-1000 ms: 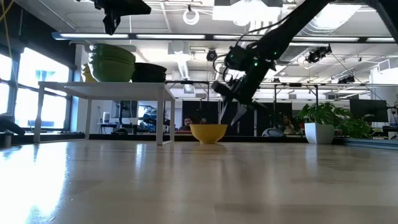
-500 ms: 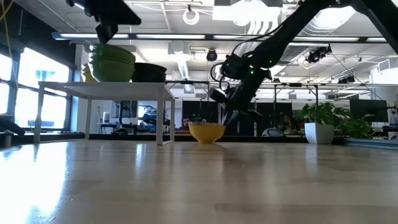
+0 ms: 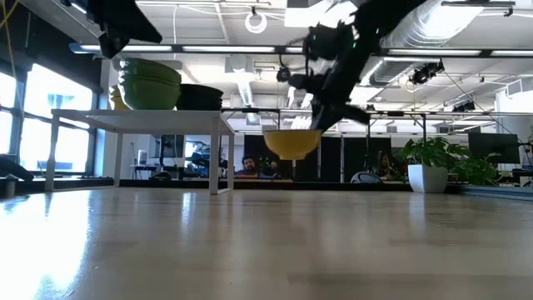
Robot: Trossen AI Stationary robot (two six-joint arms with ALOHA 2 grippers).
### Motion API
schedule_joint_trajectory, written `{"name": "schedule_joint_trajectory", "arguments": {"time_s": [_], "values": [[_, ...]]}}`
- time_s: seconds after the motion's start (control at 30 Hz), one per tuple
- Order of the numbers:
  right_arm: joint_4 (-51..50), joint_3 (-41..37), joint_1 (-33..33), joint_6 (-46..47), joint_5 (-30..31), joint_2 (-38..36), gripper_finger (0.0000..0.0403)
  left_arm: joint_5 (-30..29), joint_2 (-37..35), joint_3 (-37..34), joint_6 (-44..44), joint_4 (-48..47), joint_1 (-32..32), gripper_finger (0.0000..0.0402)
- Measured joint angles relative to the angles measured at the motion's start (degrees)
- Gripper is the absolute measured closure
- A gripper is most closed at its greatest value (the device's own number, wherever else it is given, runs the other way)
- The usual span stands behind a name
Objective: Pick & Place Mini bowls
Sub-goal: Stack the yellow patterned bowl on the stacked yellow patterned bowls on the shelf
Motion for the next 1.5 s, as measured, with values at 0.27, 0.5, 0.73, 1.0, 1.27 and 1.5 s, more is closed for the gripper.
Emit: {"name": "schedule_joint_trajectory", "arguments": {"time_s": [0.27,0.5,0.73,1.0,1.27,1.5], "values": [[-6.26,-0.04,16.33,10.67,7.36,-1.54,0.0395,-8.61,-0.85,0.04,-3.39,-8.01,-8.24,0.0402],[8.3,-0.02,21.92,19.07,5.86,5.75,0.0398,-17.17,-0.87,0.04,-8.52,-11.8,-15.98,0.0402],[18.52,-0.09,23.65,23.78,4.23,12.48,0.0395,-18.1,-0.08,0.04,-12.69,-14.21,-19.52,0.0402],[22.58,-0.07,25.57,24.51,4.78,14.38,0.0395,-17.32,2.99,0.04,-15.71,-14.09,-19.78,0.0402],[22.59,-0.04,26.22,22.57,6.53,14.39,0.0395,-16.05,7.72,0.04,-16.1,-10.27,-19.77,0.0402],[20.43,-0.04,26.24,17.98,5.95,14.41,0.0394,-15.69,10.47,0.0,-19.11,-4.87,-19.77,0.0402]]}}
